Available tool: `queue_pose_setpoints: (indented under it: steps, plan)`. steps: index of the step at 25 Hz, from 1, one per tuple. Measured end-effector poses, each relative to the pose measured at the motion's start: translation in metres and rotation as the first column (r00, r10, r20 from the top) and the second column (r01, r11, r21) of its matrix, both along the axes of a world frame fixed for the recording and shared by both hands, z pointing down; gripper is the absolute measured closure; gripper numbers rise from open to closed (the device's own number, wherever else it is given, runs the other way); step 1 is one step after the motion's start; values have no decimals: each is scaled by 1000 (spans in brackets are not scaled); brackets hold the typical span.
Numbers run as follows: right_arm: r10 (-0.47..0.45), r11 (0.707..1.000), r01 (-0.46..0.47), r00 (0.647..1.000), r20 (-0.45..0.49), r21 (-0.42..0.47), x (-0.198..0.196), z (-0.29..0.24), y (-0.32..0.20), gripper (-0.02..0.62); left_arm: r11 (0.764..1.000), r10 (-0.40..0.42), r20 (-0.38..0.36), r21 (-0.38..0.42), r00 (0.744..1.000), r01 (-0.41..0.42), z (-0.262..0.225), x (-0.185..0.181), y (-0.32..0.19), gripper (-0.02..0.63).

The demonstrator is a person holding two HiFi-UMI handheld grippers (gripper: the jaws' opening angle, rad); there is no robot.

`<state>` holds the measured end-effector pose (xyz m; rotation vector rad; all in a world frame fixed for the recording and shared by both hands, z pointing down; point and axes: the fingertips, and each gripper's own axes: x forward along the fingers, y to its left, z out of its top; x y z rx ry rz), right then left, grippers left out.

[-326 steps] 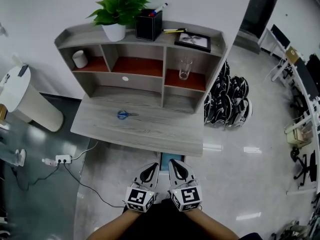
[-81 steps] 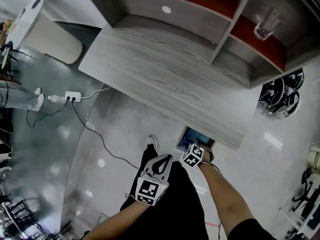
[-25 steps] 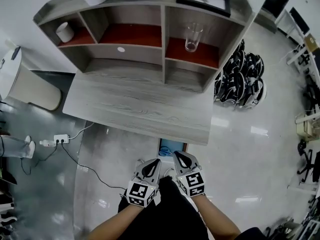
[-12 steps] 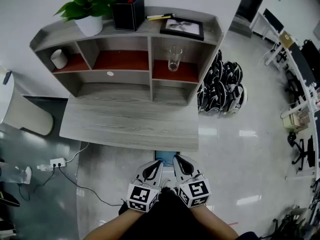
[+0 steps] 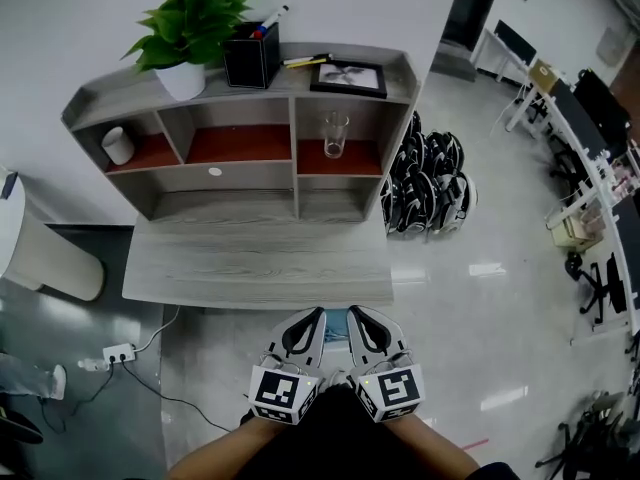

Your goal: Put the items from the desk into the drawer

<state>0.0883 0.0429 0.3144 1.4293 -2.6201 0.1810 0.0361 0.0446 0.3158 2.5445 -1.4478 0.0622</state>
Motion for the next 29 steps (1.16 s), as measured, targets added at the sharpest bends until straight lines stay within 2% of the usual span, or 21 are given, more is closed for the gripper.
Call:
queue_pose_setpoints:
  steps: [7, 15, 19, 22, 29]
  plan:
    - [46, 997, -45, 999, -18, 58, -16, -8, 11, 577, 995, -42, 34, 92, 999, 39, -19, -25, 6, 594]
    - [75, 994, -73, 997, -27, 84, -32, -13, 14, 577, 990, -19, 60, 140, 998, 11, -25, -40, 11, 592]
    - [94, 992, -91, 995, -34, 92, -37, -13, 13, 577, 989, -1, 5, 150, 1000, 1, -27, -45, 10, 594]
    - [112, 984, -106, 993, -34, 143, -41, -24, 13, 577, 986, 25, 11, 167, 1000, -27, -27, -46, 11, 594]
    - [178, 979, -173, 983, -36, 104, -36, -11, 11, 577, 987, 31, -33, 160, 999, -25, -34, -50, 6, 593]
